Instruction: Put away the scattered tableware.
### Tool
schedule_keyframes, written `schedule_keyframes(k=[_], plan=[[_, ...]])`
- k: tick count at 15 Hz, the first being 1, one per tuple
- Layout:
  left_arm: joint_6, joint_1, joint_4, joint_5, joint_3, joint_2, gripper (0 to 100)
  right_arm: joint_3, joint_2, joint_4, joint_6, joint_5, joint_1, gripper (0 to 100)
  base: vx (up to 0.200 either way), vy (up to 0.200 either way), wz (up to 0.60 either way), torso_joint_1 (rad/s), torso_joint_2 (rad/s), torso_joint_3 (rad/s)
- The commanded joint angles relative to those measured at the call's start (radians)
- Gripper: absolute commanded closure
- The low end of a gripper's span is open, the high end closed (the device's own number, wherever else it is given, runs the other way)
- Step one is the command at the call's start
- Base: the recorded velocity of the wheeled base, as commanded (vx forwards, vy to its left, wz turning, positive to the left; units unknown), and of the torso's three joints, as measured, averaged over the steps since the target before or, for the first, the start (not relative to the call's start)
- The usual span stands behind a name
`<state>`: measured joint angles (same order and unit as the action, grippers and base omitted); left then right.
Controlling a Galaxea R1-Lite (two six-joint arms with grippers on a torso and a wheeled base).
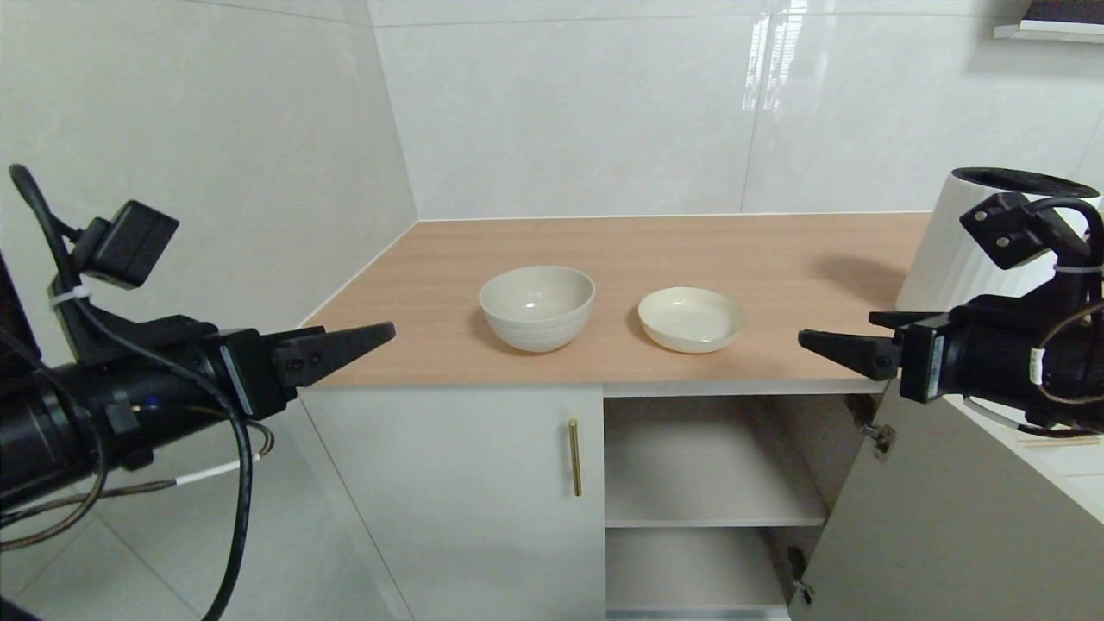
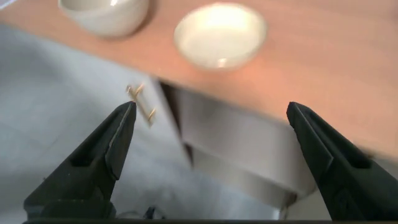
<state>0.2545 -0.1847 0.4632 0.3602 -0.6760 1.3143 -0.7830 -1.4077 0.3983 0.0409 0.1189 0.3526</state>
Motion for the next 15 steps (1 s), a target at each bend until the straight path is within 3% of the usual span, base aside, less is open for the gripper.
schedule_keyframes(k=[1,3,6,7,9,10,14,15], plan=[[0.000,0.001,-0.080,0.000,-0.151,0.097,0,-0.165,-0.174,-0.003,0.014,-0.067,0.000,0,0.000,0.000,0.00,0.000,0.00,0.000],[0.002,-0.001,-0.201,-0.030,-0.323,0.200,0,-0.308,-0.267,-0.082,0.037,-0.151,0.003,0,0.000,0.000,0.00,0.000,0.00,0.000],[0.002,-0.025,-0.462,-0.144,-0.548,0.299,0,-0.447,-0.321,-0.266,0.174,-0.180,0.009,0,0.000,0.000,0.00,0.000,0.00,0.000],[0.051,-0.053,-0.583,-0.201,-0.671,0.355,0,-0.529,-0.335,-0.365,0.257,-0.189,0.009,0,0.000,0.000,0.00,0.000,0.00,0.000],[0.239,-0.085,-0.603,-0.218,-0.741,0.427,0,-0.558,-0.343,-0.398,0.313,-0.219,0.009,0,0.000,0.000,0.00,0.000,0.00,0.000],[0.276,-0.108,-0.609,-0.254,-0.792,0.494,0,-0.561,-0.349,-0.397,0.313,-0.252,0.009,0,0.000,0.000,0.00,0.000,0.00,0.000],[0.284,-0.162,-0.643,-0.483,-0.909,0.671,0,-0.553,-0.359,-0.394,0.313,-0.294,0.031,0,0.000,0.000,0.00,0.000,0.00,0.000],[0.284,-0.164,-0.646,-0.498,-0.929,0.685,0,-0.553,-0.361,-0.394,0.313,-0.294,0.032,0,0.000,0.000,0.00,0.000,0.00,0.000]])
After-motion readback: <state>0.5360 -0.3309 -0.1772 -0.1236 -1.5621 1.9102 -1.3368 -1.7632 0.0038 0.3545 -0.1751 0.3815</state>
